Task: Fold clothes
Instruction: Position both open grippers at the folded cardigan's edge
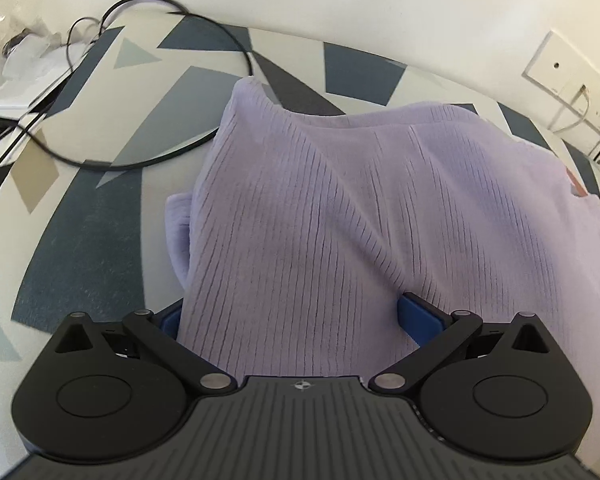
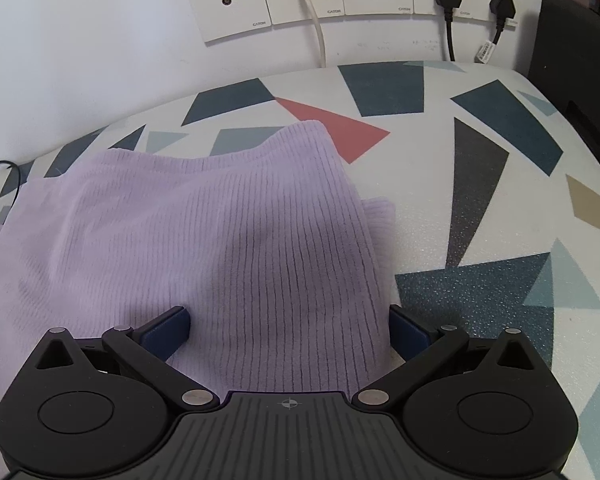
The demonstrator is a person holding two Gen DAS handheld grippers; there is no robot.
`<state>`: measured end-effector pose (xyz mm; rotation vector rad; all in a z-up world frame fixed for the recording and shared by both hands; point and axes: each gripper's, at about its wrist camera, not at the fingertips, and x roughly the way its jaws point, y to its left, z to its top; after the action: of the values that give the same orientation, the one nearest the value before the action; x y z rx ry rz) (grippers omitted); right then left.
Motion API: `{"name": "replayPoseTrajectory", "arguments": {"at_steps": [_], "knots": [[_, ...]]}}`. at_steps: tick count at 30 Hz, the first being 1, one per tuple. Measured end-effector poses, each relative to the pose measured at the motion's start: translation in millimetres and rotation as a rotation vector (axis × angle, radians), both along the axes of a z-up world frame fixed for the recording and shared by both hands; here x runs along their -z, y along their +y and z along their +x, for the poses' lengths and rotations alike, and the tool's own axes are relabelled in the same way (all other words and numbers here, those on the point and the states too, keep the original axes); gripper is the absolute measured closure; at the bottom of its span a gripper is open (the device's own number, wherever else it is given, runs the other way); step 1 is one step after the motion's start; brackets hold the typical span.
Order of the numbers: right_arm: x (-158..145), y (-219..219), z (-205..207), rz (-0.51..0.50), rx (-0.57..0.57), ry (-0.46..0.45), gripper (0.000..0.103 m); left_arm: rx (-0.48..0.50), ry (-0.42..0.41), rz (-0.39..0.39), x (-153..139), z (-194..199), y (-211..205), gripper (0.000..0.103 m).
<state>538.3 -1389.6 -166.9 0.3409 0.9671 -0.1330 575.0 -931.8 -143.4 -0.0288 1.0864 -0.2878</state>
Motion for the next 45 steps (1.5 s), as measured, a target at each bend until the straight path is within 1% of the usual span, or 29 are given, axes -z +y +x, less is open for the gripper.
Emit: {"name": "replayPoseTrajectory", "arguments": {"at_steps": [4, 8, 13, 16, 26, 29, 45], "knots": [[0.5, 2.5, 1.6, -0.005, 0.033, 0.003, 0.001, -0.013, -0.003, -0.004, 2.3, -1.2, 1.4, 0.0], [3.9, 13.9, 0.5, -0.077, 0.009, -0.006, 0.001, -0.029, -0.038, 0.031, 4.9, -7.2, -4.8, 0.0], [5.0, 13.8, -0.2, -0.078, 0.013, -0.012, 0.001, -0.043, -0.092, 0.028, 7.6, -18.5, -4.1, 0.0], [6.5, 15.0, -2.2, -0.086, 0.011, -0.025, 0.001, -0.043, -0.107, 0.026, 8.1, -21.0, -3.6, 0.0], [10.2, 18.5, -9.4, -0.113, 0.012, -0.069, 0.001, -0.046, -0.107, 0.027, 8.2, -21.2, -4.5, 0.0], [10.8, 20.7, -9.4, -0.125, 0.013, -0.068, 0.001, -0.052, -0.117, 0.027, 8.9, -23.5, -5.2, 0.0], [10.3, 22.8, -11.8, -0.125, 0.014, -0.071, 0.001, -0.071, -0.104, 0.031, 9.5, -27.7, -2.9, 0.0]]}}
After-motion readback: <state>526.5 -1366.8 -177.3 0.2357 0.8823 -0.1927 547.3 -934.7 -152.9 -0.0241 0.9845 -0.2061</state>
